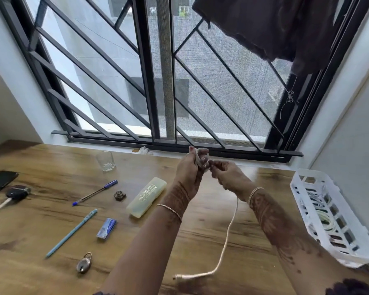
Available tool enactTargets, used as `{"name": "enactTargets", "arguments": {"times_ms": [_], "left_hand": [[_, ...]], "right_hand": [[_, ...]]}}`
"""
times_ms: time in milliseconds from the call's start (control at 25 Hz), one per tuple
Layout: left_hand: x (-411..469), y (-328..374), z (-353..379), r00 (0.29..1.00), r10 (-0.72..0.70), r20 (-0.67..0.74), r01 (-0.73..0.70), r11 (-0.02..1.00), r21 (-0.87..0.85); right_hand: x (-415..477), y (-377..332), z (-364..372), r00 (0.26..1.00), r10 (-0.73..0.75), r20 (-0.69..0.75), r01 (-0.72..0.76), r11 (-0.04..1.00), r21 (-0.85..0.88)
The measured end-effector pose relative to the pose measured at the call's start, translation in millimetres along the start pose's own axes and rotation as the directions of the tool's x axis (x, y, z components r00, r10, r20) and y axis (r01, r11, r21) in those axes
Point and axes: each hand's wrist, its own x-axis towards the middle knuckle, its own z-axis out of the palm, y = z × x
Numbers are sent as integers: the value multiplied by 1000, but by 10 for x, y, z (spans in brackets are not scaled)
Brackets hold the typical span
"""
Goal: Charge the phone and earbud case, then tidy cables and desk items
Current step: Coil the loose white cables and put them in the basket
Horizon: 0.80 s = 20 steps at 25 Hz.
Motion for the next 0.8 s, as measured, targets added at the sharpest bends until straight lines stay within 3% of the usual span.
{"name": "enactTargets", "arguments": {"times_ms": [80,160,240,360,440,480,560,680,800], "left_hand": [[36,-7,-10,1000,11,-18,-10,998,67],[65,-59,-29,998,65,-24,-56,964,260],[62,-117,-98,988,151,19,-139,845,517],[51,-181,-278,961,250,116,-239,545,804],[17,-201,-376,968,222,119,-209,444,871],[9,-213,-412,975,183,126,-198,453,869],[-15,-217,-431,983,136,128,-183,577,796],[-61,-137,-312,995,84,51,-98,812,575],[-43,-24,-231,1000,-6,-4,7,963,268]], "right_hand": [[-59,-28,60,999,-3,52,13,984,-180],[-98,-94,60,994,22,105,17,935,-353],[-122,-159,13,983,78,167,5,893,-449],[-155,-241,-71,958,161,236,-69,932,-356],[-125,-272,-116,971,137,197,-85,964,-251],[-92,-271,-135,981,119,155,-87,975,-203],[-31,-247,-146,993,97,66,-89,989,-119],[29,-174,-84,995,73,-69,-76,996,-53],[30,-78,25,990,92,-104,-96,995,-35]]}}
